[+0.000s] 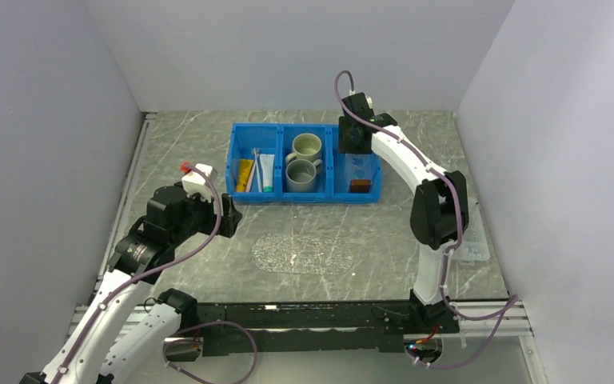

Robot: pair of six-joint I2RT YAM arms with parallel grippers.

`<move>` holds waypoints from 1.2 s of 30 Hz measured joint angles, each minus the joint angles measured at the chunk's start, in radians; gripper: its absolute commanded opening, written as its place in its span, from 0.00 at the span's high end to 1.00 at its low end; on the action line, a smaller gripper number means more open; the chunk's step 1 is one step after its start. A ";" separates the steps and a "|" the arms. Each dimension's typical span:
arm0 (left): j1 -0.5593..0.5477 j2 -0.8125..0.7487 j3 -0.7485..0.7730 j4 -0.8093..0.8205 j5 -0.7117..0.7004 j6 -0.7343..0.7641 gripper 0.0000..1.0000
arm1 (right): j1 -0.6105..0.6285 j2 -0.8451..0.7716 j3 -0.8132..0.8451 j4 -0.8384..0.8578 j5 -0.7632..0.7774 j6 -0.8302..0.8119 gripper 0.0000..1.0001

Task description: Prepare toiletry sets of a toothbrush and toothpaste on the tray

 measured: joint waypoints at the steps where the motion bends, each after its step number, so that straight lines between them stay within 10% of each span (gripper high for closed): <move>1: 0.000 0.000 -0.001 0.000 -0.007 0.000 0.01 | -0.002 0.016 0.012 0.001 -0.003 -0.003 0.49; 36: 0.015 0.053 -0.001 0.000 -0.010 0.004 0.01 | -0.033 0.172 0.040 0.011 -0.049 0.016 0.53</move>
